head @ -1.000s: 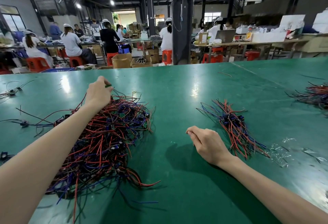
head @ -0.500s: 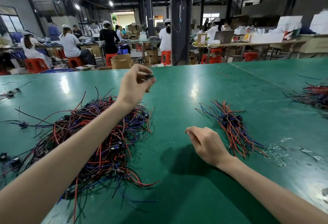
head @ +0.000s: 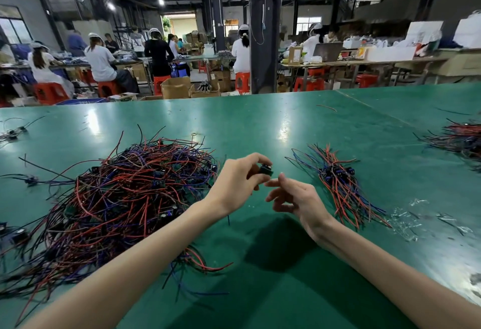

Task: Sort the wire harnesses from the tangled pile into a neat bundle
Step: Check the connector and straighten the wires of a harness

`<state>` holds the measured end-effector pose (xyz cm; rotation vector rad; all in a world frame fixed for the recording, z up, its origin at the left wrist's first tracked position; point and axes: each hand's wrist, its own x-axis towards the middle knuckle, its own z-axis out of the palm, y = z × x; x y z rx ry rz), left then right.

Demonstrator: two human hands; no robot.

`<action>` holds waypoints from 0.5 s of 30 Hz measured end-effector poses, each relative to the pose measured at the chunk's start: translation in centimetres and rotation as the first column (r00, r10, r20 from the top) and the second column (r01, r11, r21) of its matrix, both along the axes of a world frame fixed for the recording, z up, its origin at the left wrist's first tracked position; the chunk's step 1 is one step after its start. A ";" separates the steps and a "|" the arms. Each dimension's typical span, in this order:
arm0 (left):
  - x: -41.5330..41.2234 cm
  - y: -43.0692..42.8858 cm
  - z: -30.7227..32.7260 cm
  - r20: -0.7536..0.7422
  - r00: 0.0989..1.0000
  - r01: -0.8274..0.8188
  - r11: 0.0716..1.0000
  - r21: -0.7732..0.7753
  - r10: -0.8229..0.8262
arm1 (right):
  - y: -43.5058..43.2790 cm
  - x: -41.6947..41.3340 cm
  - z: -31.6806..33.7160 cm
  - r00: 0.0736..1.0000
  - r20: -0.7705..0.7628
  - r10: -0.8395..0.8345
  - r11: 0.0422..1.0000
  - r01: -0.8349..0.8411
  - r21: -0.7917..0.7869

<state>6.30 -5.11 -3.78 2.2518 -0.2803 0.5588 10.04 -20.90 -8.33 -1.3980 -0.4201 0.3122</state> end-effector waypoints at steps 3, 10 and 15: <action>-0.2 -0.4 -0.8 -0.013 0.999 0.039 0.999 0.033 -0.039 | 0.0 0.2 0.2 0.987 -0.160 0.026 0.990 -0.003 0.142; -1.3 -0.9 -2.0 0.155 0.988 -0.042 0.986 0.159 0.017 | -0.1 0.1 0.8 0.934 -0.331 0.138 0.969 -0.057 0.242; -1.6 -0.3 -2.4 0.165 0.985 -0.080 0.985 0.156 0.054 | 0.0 -0.1 1.0 0.929 -0.335 0.157 0.961 -0.066 0.269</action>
